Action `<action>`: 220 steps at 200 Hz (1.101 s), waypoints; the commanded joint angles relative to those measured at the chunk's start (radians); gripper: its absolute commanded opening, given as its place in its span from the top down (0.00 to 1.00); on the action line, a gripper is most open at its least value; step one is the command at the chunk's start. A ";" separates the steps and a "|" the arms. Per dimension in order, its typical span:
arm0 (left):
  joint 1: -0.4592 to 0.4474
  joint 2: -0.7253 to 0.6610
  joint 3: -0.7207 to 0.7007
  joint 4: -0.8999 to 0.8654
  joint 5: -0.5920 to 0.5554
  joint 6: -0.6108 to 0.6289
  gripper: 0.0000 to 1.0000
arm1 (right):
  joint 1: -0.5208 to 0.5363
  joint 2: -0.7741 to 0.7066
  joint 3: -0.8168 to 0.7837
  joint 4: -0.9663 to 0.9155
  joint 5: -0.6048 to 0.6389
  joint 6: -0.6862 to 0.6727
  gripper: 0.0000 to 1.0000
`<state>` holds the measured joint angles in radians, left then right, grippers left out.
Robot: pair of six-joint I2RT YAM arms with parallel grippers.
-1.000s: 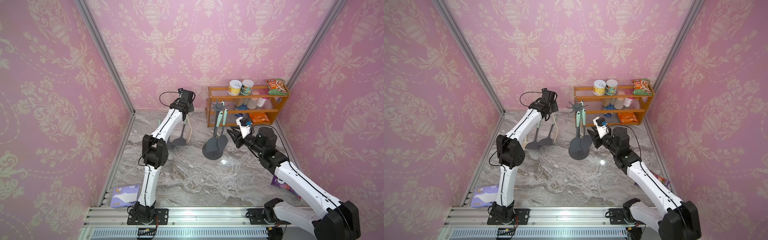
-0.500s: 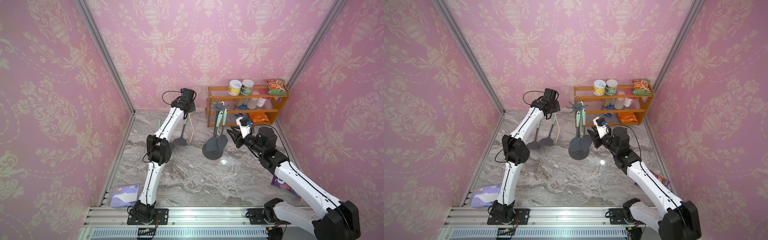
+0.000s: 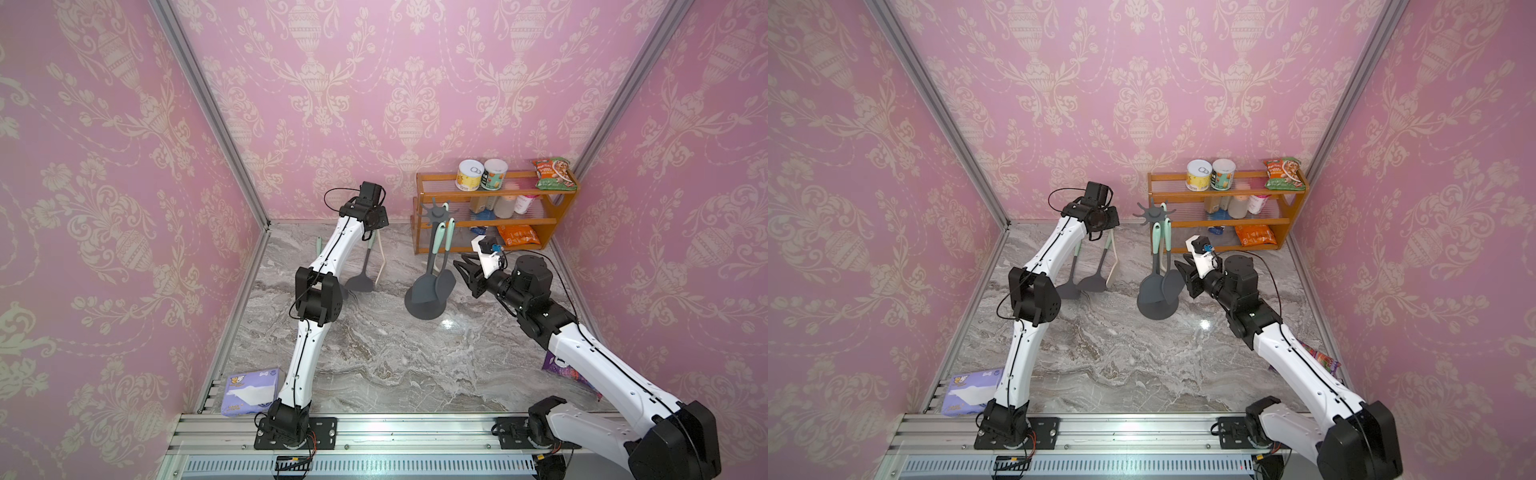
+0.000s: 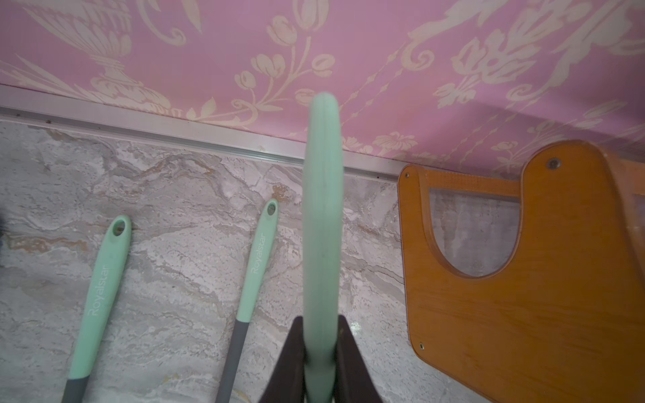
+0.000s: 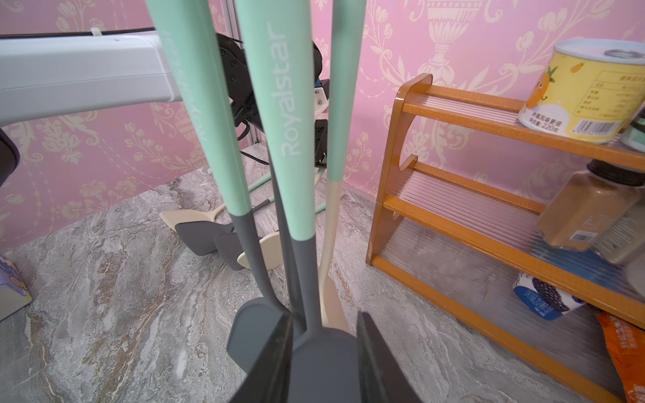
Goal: Take the spatula off the kitchen utensil rack
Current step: Place the spatula at the center of the board.
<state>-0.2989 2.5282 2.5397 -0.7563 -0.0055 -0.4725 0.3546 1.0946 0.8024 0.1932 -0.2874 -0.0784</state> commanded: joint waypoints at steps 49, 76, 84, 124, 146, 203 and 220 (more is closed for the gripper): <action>0.002 0.088 -0.044 -0.053 0.082 -0.012 0.97 | -0.005 -0.031 -0.015 -0.012 0.023 -0.001 0.66; 0.003 0.105 -0.042 -0.024 0.082 -0.020 0.98 | -0.006 -0.033 -0.021 -0.008 0.024 0.001 0.65; 0.003 0.111 -0.039 -0.015 0.081 -0.024 0.98 | -0.005 -0.034 -0.021 -0.011 0.024 0.002 0.65; 0.014 0.157 0.014 0.016 0.083 -0.046 0.96 | -0.005 -0.045 -0.024 -0.025 0.029 0.003 0.65; 0.028 0.181 0.042 0.040 0.089 -0.058 0.89 | -0.006 -0.055 -0.022 -0.040 0.036 0.002 0.65; 0.039 0.190 0.048 0.133 0.135 -0.059 0.78 | -0.005 -0.067 -0.015 -0.065 0.041 0.004 0.65; 0.040 0.174 0.028 0.163 0.144 -0.075 0.67 | -0.005 -0.067 -0.014 -0.069 0.041 0.008 0.65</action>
<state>-0.2634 2.7083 2.5542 -0.6548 0.1020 -0.5224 0.3546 1.0554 0.7914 0.1402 -0.2607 -0.0780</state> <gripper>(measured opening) 0.256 0.352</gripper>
